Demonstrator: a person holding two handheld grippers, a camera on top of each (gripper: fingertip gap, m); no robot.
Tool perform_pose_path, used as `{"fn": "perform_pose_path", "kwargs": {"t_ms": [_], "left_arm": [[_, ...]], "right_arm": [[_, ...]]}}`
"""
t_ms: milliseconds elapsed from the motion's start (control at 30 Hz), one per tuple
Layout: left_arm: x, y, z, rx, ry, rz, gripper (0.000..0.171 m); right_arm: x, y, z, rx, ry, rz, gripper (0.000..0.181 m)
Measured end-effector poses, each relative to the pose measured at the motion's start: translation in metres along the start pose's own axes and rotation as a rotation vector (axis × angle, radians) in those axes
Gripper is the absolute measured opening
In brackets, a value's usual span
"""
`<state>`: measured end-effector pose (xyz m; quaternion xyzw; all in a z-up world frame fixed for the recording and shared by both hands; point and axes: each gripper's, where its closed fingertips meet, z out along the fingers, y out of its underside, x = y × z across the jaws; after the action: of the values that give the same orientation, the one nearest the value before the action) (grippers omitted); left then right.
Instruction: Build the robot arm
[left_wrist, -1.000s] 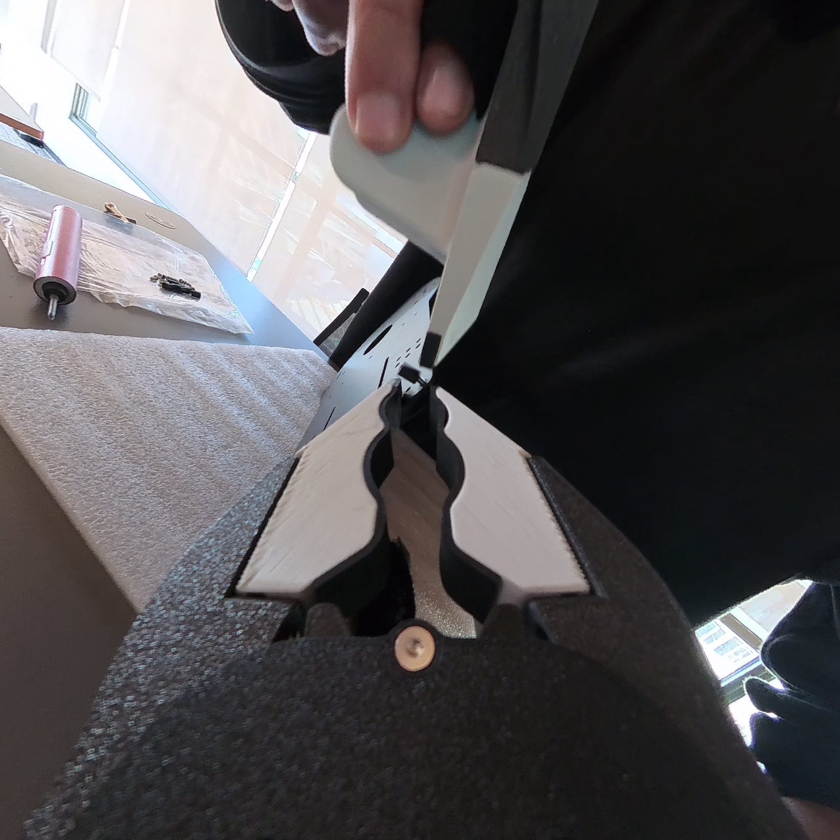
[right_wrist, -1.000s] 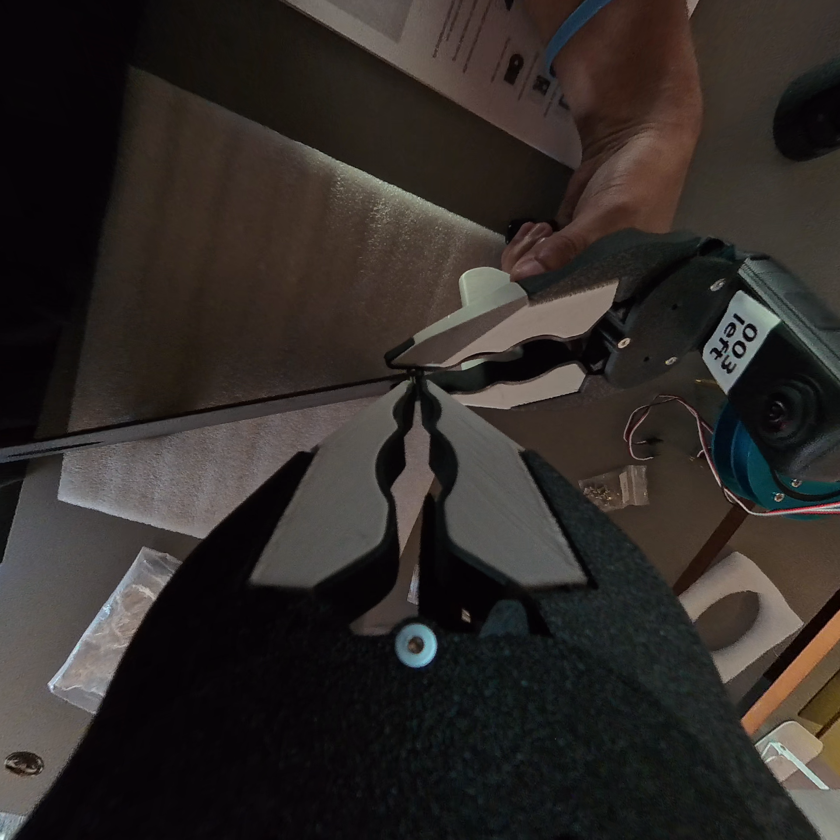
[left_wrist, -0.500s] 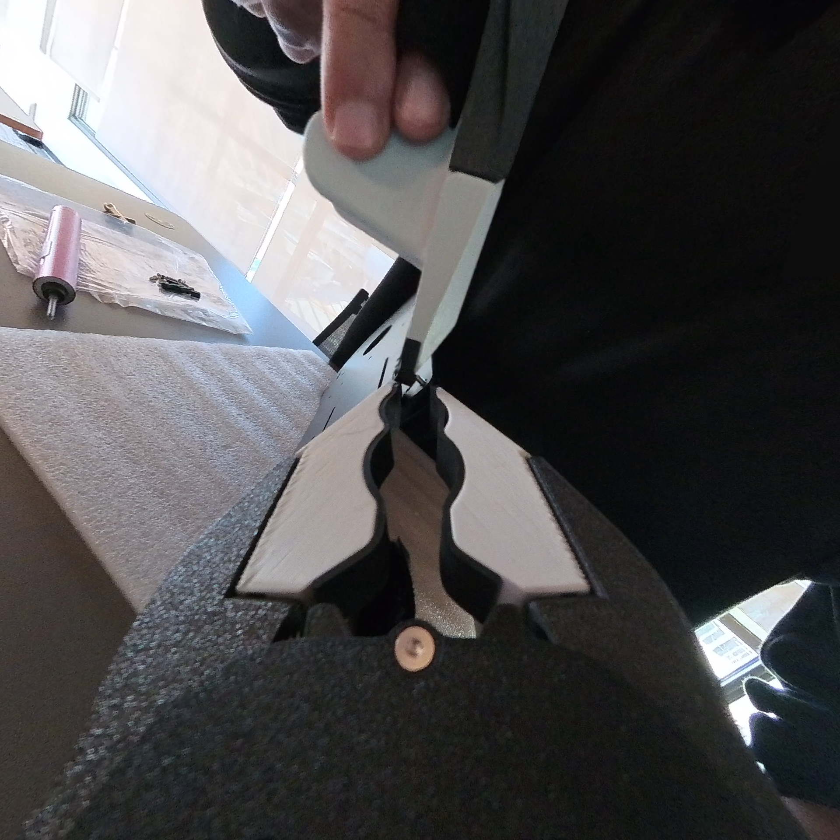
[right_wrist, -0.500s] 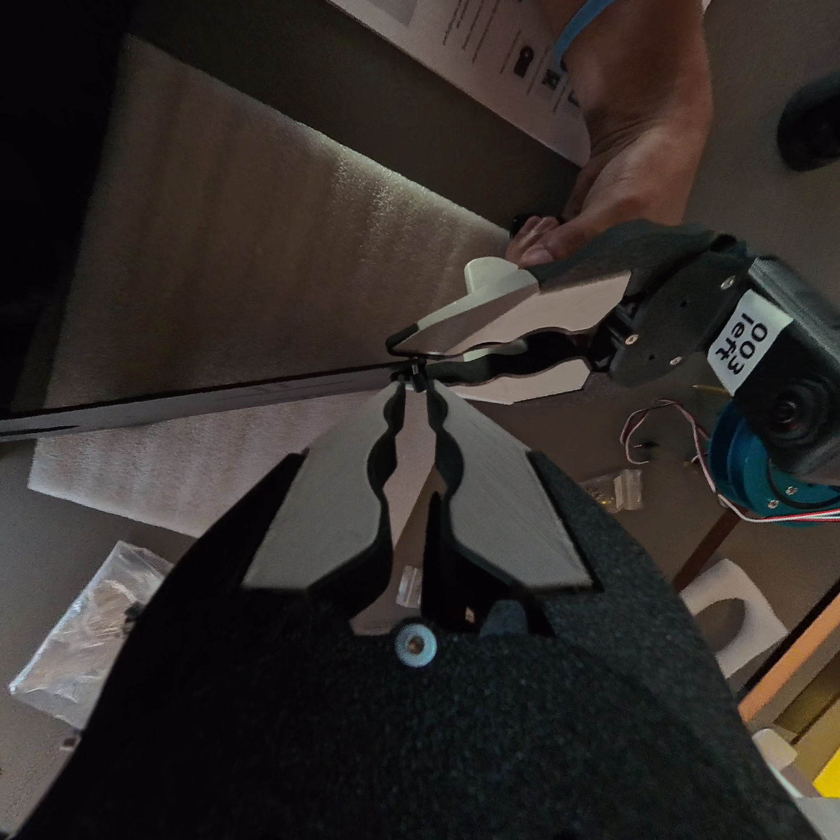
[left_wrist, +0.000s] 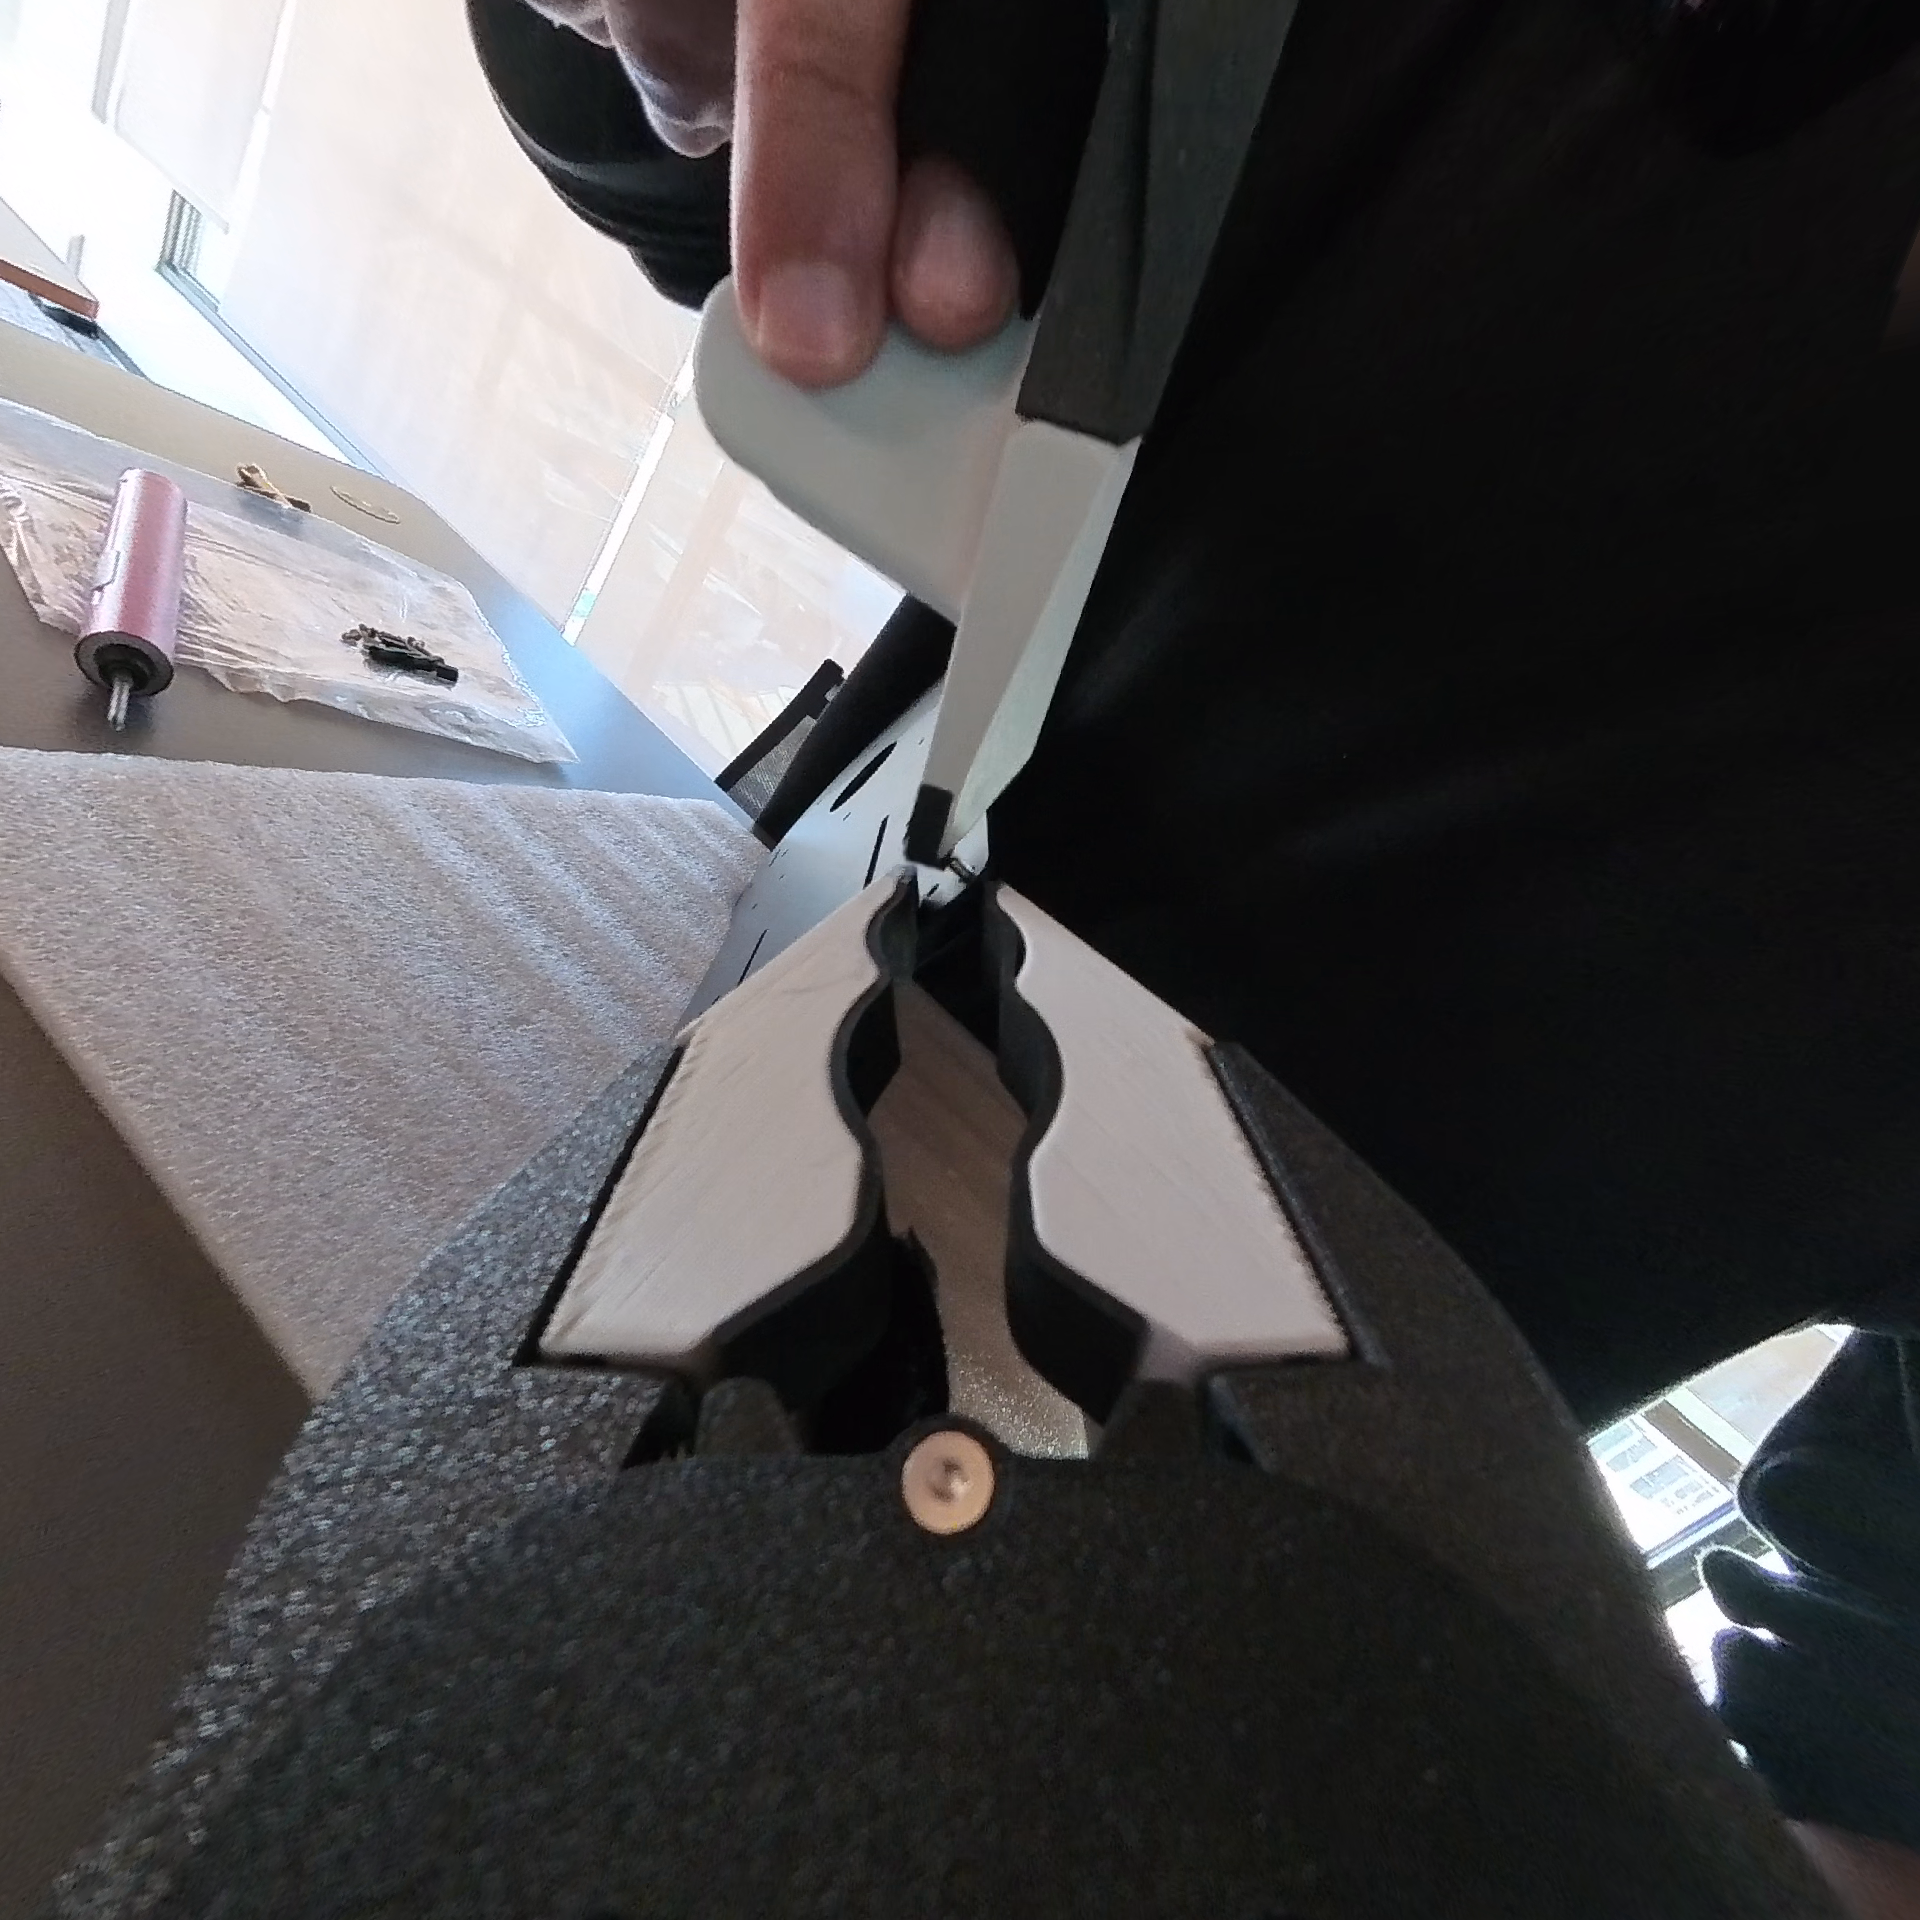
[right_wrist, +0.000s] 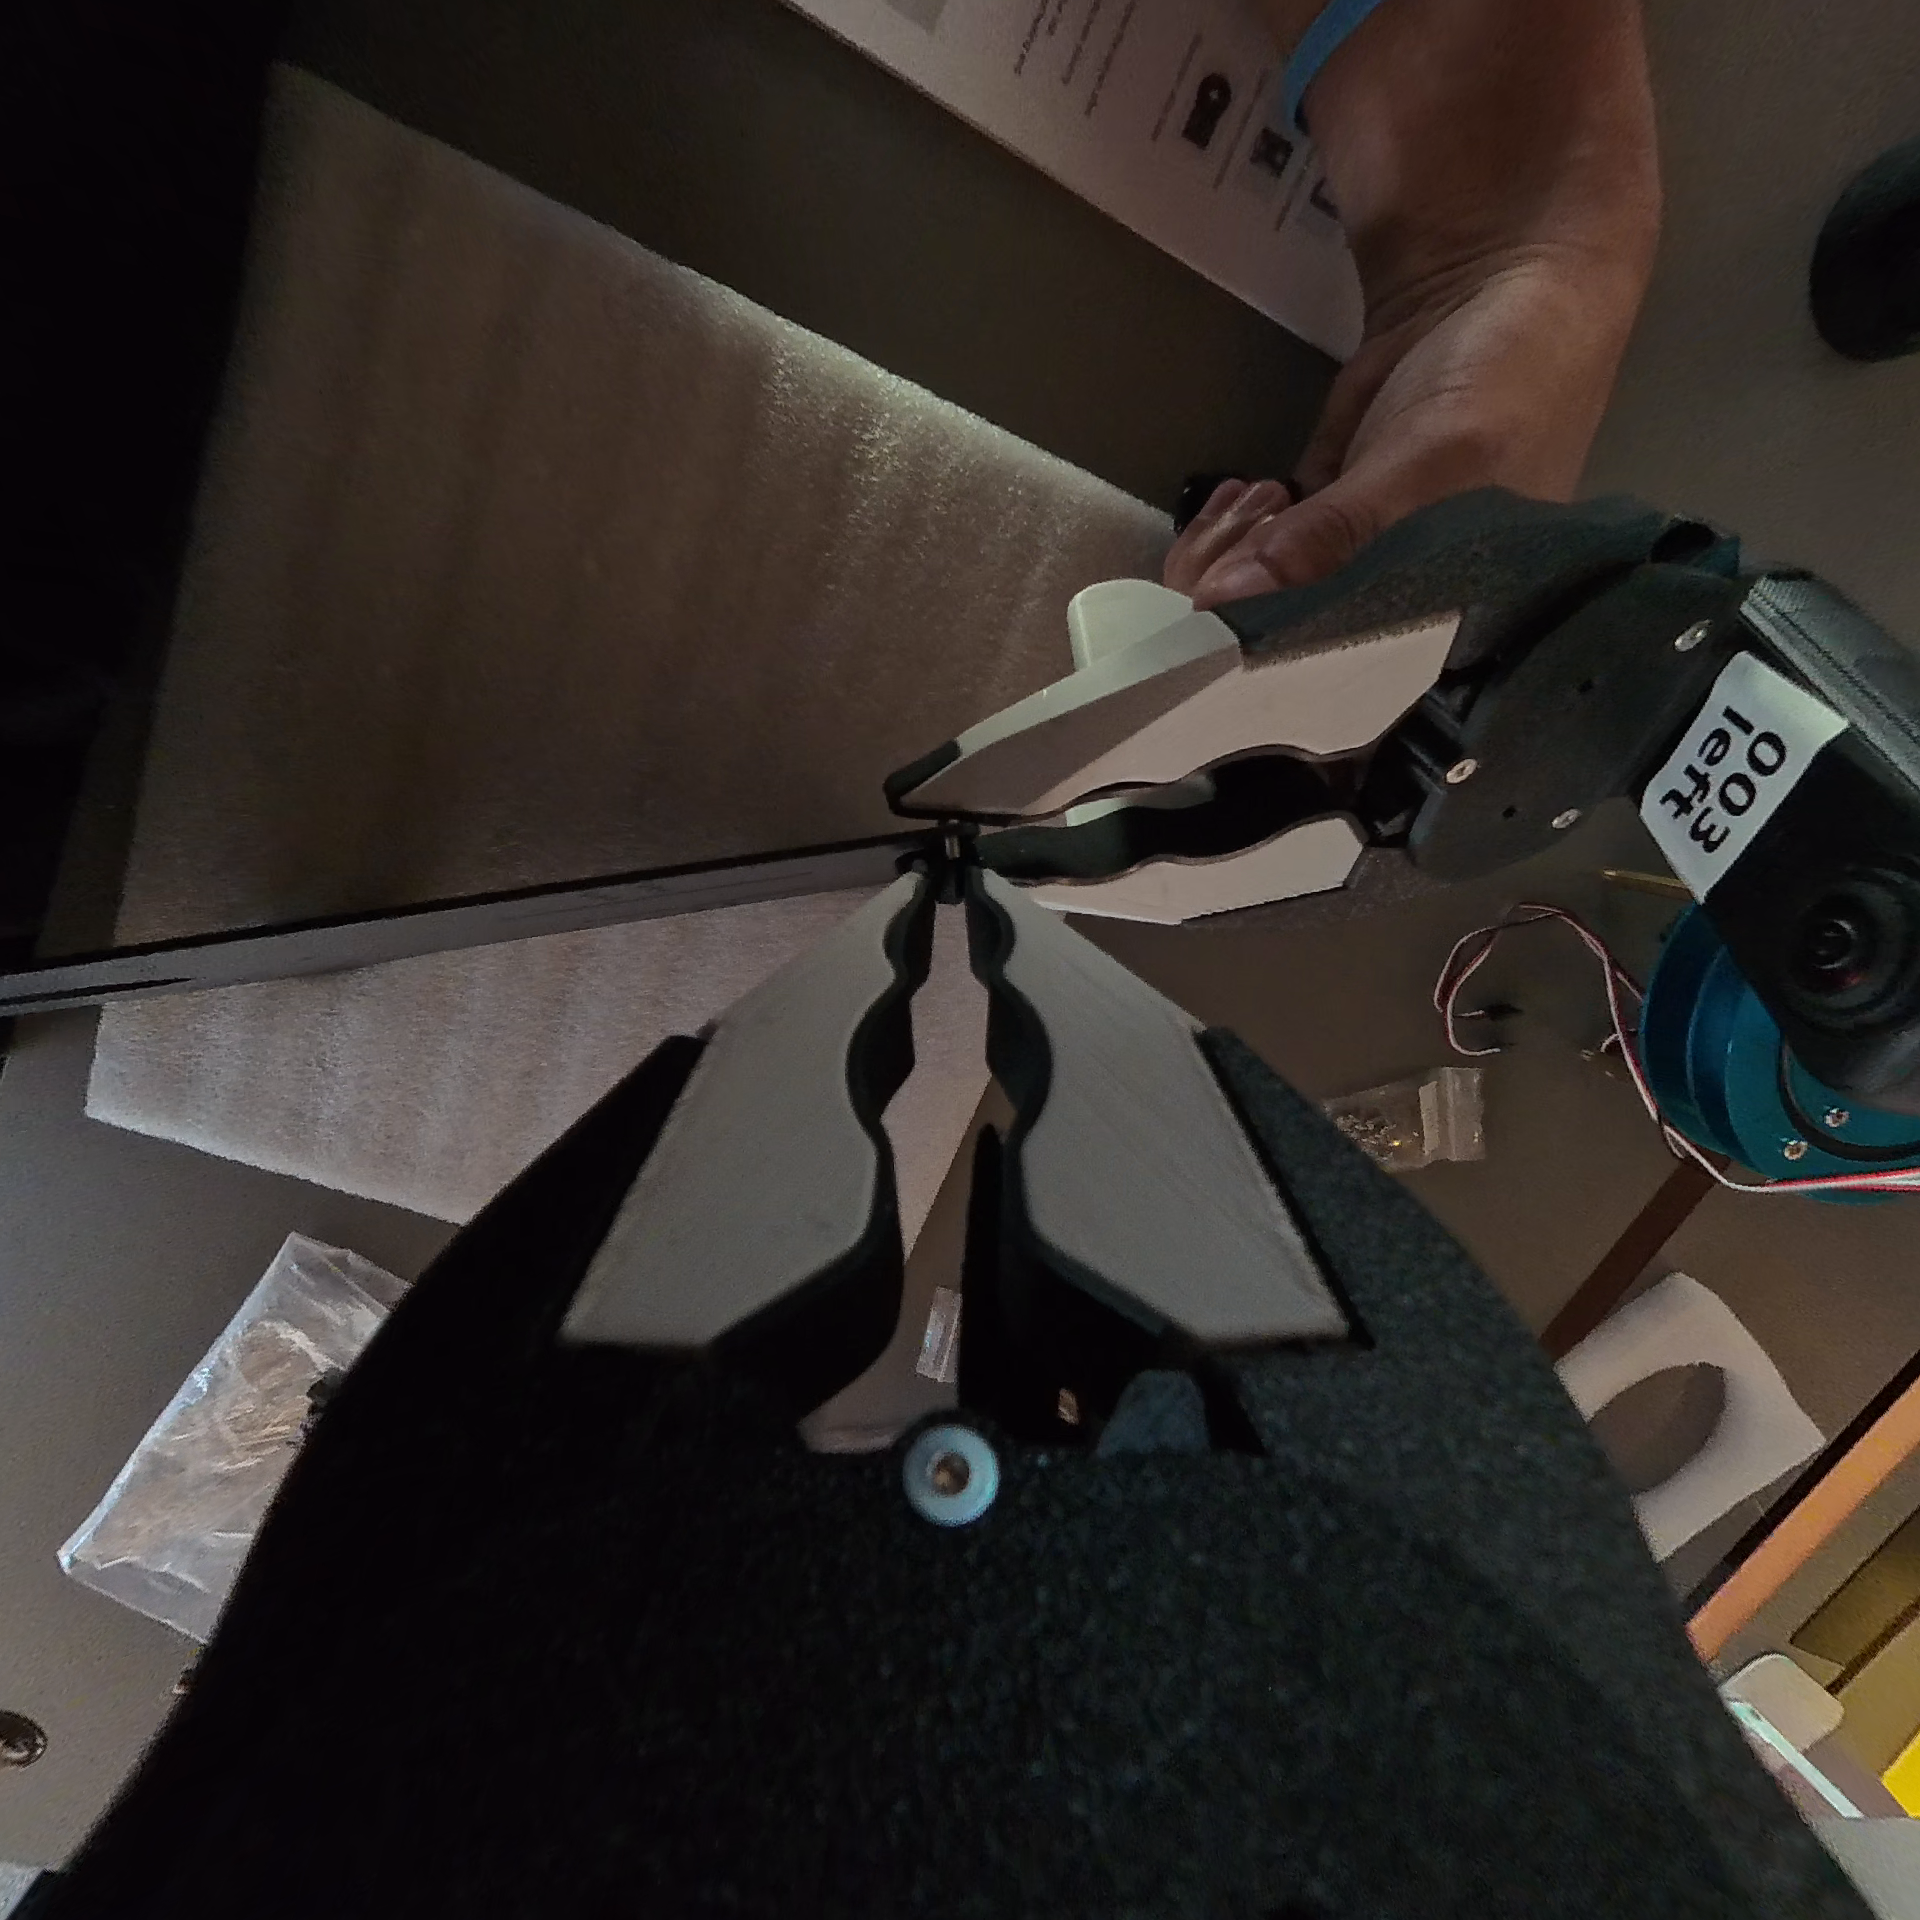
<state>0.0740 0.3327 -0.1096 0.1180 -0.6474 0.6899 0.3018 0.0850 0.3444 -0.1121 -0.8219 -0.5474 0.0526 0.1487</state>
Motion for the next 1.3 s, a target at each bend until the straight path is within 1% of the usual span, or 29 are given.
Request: {"fn": "perform_pose_path", "kwargs": {"t_ms": [200,533,667,767,867,967,1133,1233,1300], "left_arm": [[0.0003,0.0000,0.0001,-0.001,0.001,0.001,0.010],[0.0003,0.0000,-0.0001,-0.003,-0.001,0.002,0.010],[0.0000,-0.0002,-0.0001,-0.001,-0.002,0.001,0.010],[0.0001,-0.0001,-0.0001,-0.001,-0.001,0.000,0.010],[0.0001,-0.0001,-0.0001,-0.001,-0.001,0.001,0.010],[0.0001,-0.0003,-0.0001,0.000,-0.001,0.000,0.010],[0.0002,-0.0002,0.0000,-0.001,-0.002,0.001,0.010],[0.0002,-0.0002,0.0000,-0.001,-0.002,0.001,0.010],[0.0003,-0.0003,0.0000,-0.001,-0.002,0.001,0.010]], "right_arm": [[0.0010,-0.0017,0.0001,-0.008,0.013,-0.022,0.004],[0.0009,-0.0030,-0.0007,-0.012,-0.013,-0.015,0.005],[0.0035,-0.0098,-0.0078,0.032,-0.011,-0.006,0.002],[0.0053,-0.0048,-0.0085,0.015,-0.010,0.004,0.007],[0.0018,-0.0013,-0.0063,0.009,-0.041,0.026,0.012],[0.0003,-0.0042,-0.0046,0.018,-0.038,0.010,0.011],[0.0087,-0.0034,-0.0044,-0.005,-0.006,0.000,0.012],[0.0074,-0.0074,-0.0091,0.020,-0.027,0.012,0.013],[0.0052,-0.0041,-0.0065,-0.004,-0.033,0.000,0.014]]}}
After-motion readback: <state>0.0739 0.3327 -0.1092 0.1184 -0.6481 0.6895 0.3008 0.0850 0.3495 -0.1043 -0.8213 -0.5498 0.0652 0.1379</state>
